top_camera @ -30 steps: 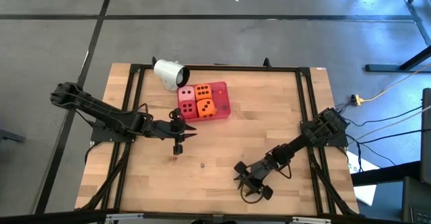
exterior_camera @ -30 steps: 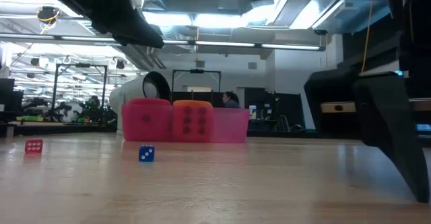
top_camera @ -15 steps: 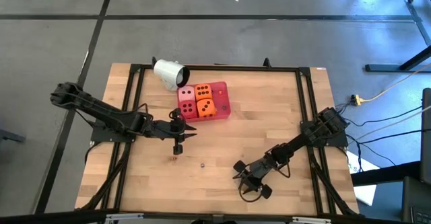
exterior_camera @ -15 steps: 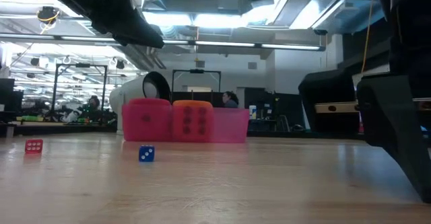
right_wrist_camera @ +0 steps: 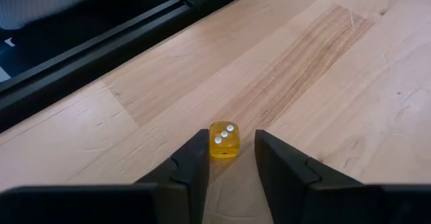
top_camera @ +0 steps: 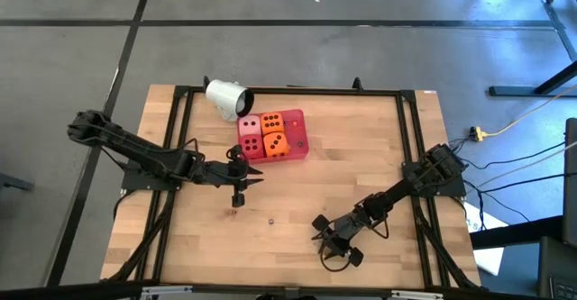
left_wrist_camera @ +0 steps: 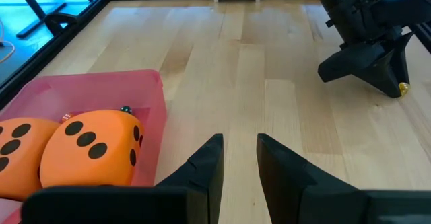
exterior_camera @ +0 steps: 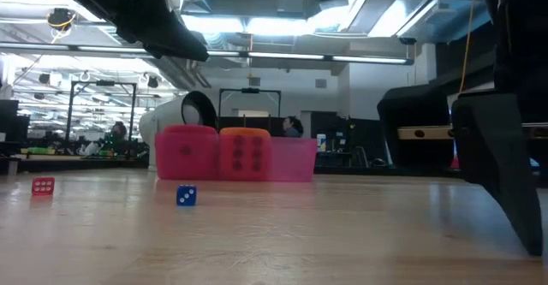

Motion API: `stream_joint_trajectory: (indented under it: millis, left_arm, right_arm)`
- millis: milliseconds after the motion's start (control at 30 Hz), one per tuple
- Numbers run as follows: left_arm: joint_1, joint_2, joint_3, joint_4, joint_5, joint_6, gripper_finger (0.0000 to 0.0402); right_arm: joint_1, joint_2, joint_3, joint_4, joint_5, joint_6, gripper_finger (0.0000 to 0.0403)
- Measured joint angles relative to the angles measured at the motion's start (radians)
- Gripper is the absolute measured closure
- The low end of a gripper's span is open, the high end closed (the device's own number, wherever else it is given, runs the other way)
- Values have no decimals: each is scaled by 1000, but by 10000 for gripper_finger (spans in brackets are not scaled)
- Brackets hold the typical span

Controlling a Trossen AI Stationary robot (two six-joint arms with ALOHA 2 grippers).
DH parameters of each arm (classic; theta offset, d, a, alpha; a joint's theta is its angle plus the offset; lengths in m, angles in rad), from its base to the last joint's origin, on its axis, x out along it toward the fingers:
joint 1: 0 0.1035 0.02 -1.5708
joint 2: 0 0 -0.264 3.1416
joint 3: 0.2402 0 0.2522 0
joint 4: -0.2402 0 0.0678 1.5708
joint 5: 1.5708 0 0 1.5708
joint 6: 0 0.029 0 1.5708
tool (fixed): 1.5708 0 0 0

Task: Pick & Place Dice
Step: Put the small yellow dice into the red bin

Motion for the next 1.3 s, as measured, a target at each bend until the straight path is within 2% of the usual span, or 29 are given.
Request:
stream_joint_trajectory:
  millis: [133,367,533,667,800,967,1100,1300]
  left_arm:
    - [0,0,0,0,0,0,315]
    - [0,0,0,0,0,0,315]
    - [0,0,0,0,0,0,315]
    - [0,0,0,0,0,0,315]
    - [0,0,0,0,0,0,315]
    - [0,0,0,0,0,1,315]
    - [0,0,0,0,0,1,315]
    - [2,0,0,-1,-3,4,315]
  right_arm:
    - [0,0,0,0,0,0,294]
    - [-3,0,0,1,4,1,338]
    - [-20,0,0,7,28,-7,346]
    - [-41,-15,1,0,102,-123,345]
    - [-89,-85,1,-3,175,-243,345]
    - [-187,-226,1,-121,317,-350,343]
    - [-312,-333,1,-211,451,-398,335]
    - [-563,-371,2,-149,468,-353,336]
